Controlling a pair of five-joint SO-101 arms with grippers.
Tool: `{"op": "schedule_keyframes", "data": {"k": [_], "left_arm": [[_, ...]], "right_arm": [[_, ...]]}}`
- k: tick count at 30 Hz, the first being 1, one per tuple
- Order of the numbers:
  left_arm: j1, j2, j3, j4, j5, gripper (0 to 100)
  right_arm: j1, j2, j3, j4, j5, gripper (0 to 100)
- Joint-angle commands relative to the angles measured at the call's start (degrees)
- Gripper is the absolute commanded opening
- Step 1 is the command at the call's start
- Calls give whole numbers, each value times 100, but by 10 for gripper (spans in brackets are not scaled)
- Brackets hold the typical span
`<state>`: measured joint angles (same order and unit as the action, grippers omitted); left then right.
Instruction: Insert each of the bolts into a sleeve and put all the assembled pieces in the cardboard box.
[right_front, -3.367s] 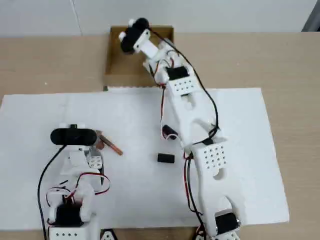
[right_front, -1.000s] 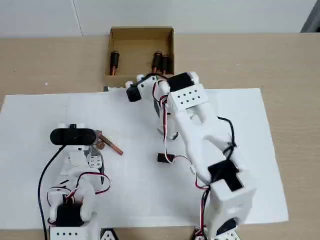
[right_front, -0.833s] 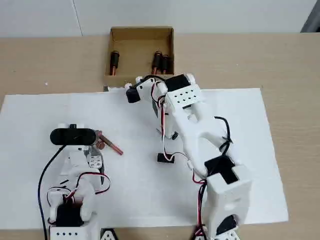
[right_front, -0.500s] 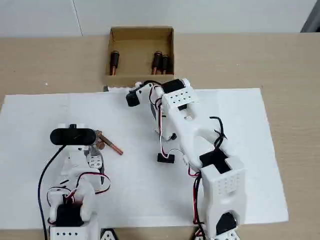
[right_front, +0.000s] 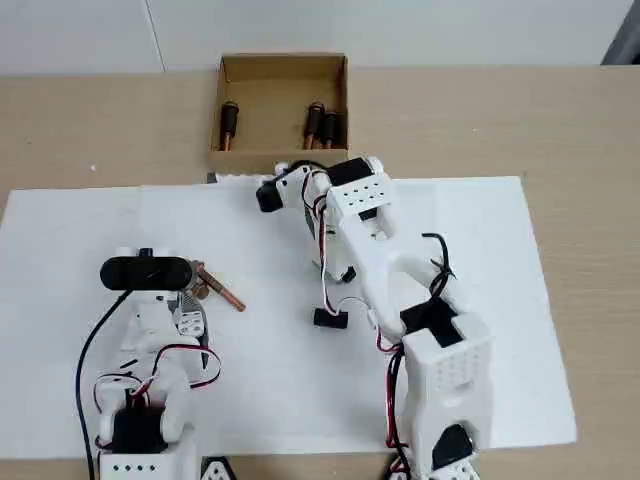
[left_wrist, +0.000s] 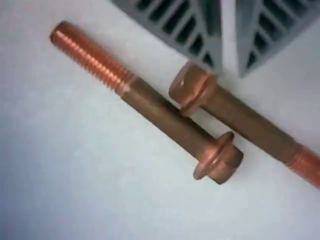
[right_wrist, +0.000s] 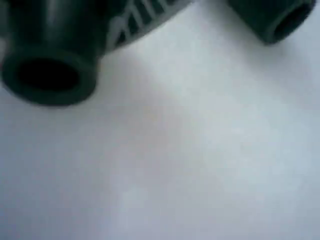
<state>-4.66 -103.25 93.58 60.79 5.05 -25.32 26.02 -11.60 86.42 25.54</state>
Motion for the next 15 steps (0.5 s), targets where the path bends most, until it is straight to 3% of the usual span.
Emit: {"op": "schedule_keyframes", "data": {"k": [1,7,15], "left_arm": [[0,-53,-31,-26,35,6],[9,-53,-31,-26,26,6],[9,-53,-31,-18,35,6]], "right_arm": [[-13,-901,-44,418,0,9],[136,-2088,167,963,-35,2],[462,-4338,1327,936,-1169,3]]}}
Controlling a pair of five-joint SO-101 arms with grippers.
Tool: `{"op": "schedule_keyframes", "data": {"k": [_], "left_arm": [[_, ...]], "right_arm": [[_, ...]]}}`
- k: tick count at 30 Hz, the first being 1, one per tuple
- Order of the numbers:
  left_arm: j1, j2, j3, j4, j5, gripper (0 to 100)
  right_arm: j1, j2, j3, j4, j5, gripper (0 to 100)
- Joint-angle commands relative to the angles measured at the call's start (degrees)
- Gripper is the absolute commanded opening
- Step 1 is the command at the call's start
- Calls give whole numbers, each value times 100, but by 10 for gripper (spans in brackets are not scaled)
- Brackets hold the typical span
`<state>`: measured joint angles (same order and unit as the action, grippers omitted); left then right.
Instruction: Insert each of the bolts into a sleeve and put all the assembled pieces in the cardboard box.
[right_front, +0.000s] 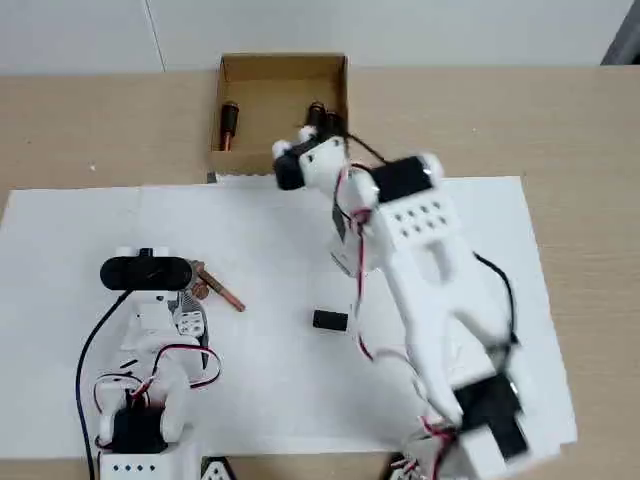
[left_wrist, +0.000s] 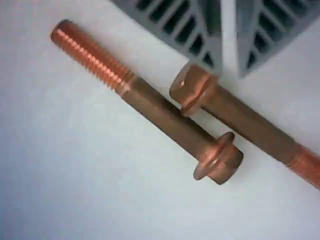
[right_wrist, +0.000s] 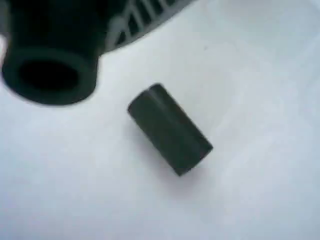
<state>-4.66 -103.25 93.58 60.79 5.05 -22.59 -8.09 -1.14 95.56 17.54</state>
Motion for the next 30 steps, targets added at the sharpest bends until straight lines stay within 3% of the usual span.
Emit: {"op": "schedule_keyframes", "data": {"k": [1,8,14,20,24,30], "left_arm": [[-9,-53,-40,0,44,6],[-35,-9,-523,35,9,6],[-35,0,-1341,642,-53,6],[-35,70,-1895,1037,-404,6],[-167,897,-2325,1029,-378,6],[-536,3191,-3811,941,167,6]], "right_arm": [[268,-1182,466,22,-492,3],[1068,-2888,1908,-22,-835,3],[1789,-3960,3068,-189,-844,3],[2026,-4822,3763,-391,-853,3],[2053,-5103,3842,-426,-862,3],[2053,-5182,3903,-523,-862,3]]}}
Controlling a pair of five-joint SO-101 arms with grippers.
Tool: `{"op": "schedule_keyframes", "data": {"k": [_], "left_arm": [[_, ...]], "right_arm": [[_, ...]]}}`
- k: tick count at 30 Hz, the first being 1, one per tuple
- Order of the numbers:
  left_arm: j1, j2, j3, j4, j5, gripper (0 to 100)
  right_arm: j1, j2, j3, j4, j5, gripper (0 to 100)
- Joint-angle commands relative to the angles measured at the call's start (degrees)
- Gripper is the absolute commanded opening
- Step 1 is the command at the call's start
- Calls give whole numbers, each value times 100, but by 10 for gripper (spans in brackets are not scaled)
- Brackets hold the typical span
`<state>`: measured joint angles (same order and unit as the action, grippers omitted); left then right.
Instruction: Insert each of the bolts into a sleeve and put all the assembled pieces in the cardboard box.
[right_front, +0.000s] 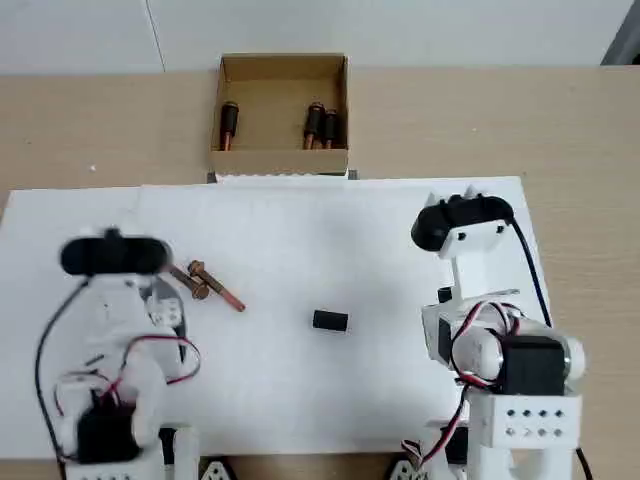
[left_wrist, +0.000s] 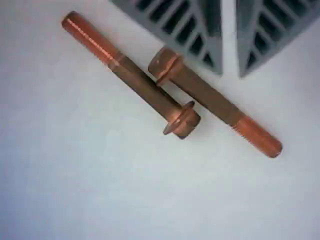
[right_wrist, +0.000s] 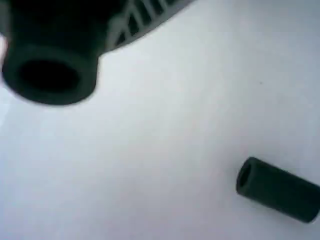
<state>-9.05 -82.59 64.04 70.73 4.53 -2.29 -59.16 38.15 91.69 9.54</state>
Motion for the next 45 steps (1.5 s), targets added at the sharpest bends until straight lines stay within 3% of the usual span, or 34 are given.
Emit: {"op": "schedule_keyframes", "data": {"k": [1,10,20,29,41,45], "left_arm": [[-97,1512,-1165,44,343,6],[-97,4545,-3319,905,1881,6],[141,6734,-4426,1459,3789,6],[826,7745,-5121,1424,4352,10],[809,8607,-5235,1046,4352,14],[818,8615,-5235,835,4325,90]], "right_arm": [[22,-75,-26,-171,-70,3],[31,-92,123,-259,-79,3],[22,-92,800,-831,-563,3],[22,-84,818,-1358,-554,3],[22,-48,818,-1684,-554,3],[22,-48,826,-1675,-554,3]]}}
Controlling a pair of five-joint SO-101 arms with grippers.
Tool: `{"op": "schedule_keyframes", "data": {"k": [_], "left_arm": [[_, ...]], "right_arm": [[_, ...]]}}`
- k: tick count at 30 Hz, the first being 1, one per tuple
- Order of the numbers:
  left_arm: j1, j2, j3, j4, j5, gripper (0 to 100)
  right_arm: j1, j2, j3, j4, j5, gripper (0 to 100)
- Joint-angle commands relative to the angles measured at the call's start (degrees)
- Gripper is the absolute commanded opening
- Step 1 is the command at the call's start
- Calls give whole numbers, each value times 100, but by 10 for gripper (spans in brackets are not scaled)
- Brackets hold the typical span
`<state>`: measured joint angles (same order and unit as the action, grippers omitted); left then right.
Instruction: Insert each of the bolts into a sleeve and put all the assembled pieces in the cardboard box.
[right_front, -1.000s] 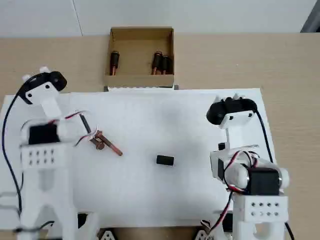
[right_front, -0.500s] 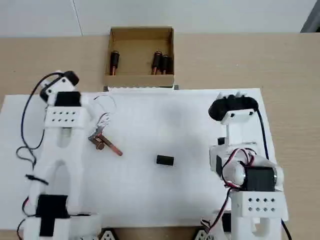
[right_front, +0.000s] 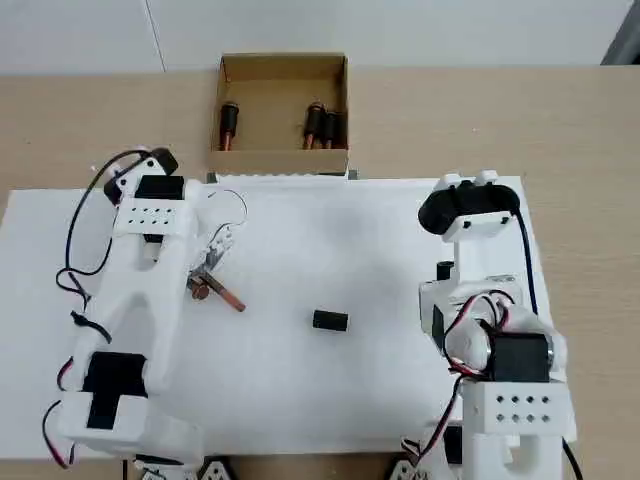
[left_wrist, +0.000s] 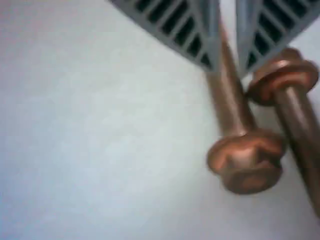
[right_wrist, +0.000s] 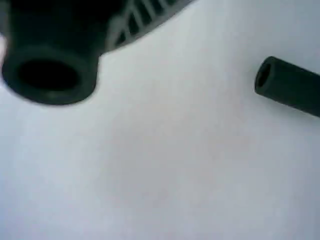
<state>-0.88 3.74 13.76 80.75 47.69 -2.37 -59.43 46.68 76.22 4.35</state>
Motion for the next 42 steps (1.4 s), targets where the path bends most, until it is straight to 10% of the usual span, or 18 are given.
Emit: {"op": "schedule_keyframes", "data": {"k": [1,42], "left_arm": [[18,-18,-207,-167,9,107],[-220,721,-321,-510,18,5]], "right_arm": [[31,-22,-26,-127,-35,3],[40,-66,-26,13,-35,3]]}}
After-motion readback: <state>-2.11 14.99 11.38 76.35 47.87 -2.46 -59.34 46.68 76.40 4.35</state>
